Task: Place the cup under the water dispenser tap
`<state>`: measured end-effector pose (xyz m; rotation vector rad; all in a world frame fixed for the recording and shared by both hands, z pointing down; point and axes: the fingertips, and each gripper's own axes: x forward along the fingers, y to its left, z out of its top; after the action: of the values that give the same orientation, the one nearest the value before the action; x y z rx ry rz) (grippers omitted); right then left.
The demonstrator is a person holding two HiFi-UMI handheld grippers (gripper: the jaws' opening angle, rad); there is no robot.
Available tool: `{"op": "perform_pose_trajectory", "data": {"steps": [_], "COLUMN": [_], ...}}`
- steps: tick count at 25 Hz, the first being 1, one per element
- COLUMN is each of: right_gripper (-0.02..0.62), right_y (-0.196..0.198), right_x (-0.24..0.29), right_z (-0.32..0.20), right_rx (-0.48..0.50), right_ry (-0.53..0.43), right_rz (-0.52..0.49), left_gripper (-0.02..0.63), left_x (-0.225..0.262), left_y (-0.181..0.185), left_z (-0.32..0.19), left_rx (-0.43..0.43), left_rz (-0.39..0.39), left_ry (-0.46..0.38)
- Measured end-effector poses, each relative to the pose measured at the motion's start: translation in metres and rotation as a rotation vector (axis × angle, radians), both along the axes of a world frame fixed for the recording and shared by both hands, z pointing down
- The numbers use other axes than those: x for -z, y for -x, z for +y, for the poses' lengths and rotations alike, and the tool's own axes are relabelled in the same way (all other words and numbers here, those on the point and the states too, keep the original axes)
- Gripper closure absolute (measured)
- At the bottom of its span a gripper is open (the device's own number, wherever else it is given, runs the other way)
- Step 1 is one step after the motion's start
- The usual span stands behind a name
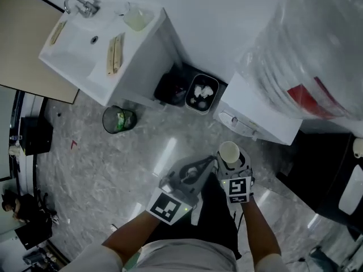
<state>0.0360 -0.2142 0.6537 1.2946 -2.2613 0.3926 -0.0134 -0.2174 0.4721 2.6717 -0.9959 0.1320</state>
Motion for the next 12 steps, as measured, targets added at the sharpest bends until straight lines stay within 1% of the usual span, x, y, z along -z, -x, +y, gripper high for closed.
{"op": "perform_pose_trajectory", "data": {"steps": [1, 4, 7, 9, 12], "right_gripper": [0.337, 0.337, 0.337, 0.337, 0.337], "right_y": [-0.001, -0.008, -0.015, -0.022, -0.030], "right_x": [-0.022, -0.092, -0.158, -0.193, -0.230], "right_z": [-0.005, -0.021, -0.040, -0.054, -0.073], "right_rx": [-0.014, -0.059, -0.104, -0.129, -0.154], "right_ry": [0.011, 0.038, 0.059, 0.067, 0.066], "right_rz": [0.006, 0.036, 0.071, 0.088, 0.107], "left_gripper": [0.603, 0.603, 0.603, 0.603, 0.603], "left_x": [-0.016, -0.069, -0.113, -0.143, -0.173], "left_y": [0.001, 0.005, 0.014, 0.018, 0.022], "left_z": [-0.003, -0.012, -0.024, -0.023, -0.022], "left_rx": [-0.018, -0.090, -0.085, -0.124, -0.138], "left_rz": [-0.013, -0.100, -0.100, -0.150, -0.170], "left_ry": [0.010, 0.009, 0.039, 0.047, 0.066]}}
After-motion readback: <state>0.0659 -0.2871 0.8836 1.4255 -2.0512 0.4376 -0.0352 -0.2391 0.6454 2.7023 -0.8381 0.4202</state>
